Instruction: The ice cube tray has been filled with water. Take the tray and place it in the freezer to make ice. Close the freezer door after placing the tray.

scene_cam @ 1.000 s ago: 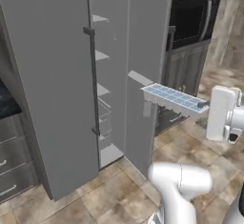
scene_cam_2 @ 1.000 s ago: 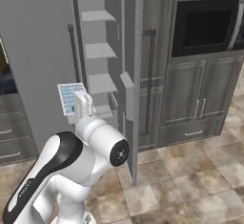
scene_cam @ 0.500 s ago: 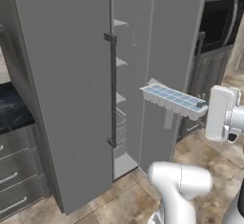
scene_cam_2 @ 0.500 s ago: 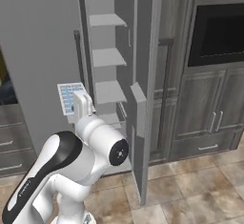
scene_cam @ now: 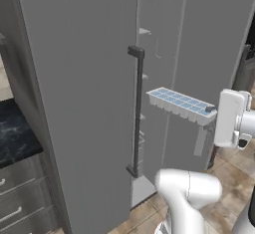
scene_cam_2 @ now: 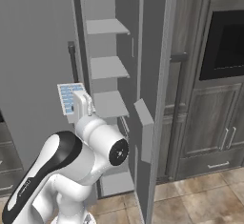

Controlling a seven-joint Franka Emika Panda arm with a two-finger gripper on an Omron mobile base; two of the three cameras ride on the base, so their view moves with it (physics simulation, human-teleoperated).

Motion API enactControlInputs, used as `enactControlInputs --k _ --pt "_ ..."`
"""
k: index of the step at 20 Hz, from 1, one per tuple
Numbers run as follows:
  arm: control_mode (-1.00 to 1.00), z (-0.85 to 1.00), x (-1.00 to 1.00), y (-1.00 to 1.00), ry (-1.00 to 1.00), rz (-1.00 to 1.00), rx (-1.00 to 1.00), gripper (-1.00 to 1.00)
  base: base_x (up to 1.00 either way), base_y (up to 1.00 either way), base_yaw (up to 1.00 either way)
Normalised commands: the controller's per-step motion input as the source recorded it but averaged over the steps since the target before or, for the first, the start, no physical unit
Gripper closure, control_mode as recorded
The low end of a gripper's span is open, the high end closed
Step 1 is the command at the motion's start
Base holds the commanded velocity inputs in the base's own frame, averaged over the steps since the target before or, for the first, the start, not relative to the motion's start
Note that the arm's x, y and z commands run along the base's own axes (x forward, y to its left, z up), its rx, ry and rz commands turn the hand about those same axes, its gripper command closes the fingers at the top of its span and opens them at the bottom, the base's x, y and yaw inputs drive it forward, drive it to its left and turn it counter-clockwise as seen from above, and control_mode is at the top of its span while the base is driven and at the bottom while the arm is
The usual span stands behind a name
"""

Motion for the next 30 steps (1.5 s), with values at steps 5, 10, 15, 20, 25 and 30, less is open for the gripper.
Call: enactControlInputs --k 5,10,15,20,25,30 --pt "1.00 0.00 0.00 0.00 0.00 0.00 0.00 1.00 0.58 -0.14 0.00" --pt "1.00 0.00 0.00 0.00 0.00 0.00 0.00 1.00 0.22 -0.42 0.00" --pt "1.00 0.00 0.00 0.00 0.00 0.00 0.00 1.00 0.28 -0.23 0.00" --pt "1.00 0.00 0.00 0.00 0.00 0.00 0.00 1.00 0.45 0.00 0.00" --pt "1.00 0.00 0.00 0.00 0.00 0.00 0.00 1.00 0.48 -0.11 0.00" --pt "1.00 0.00 0.00 0.00 0.00 0.00 0.00 1.00 0.40 -0.33 0.00"
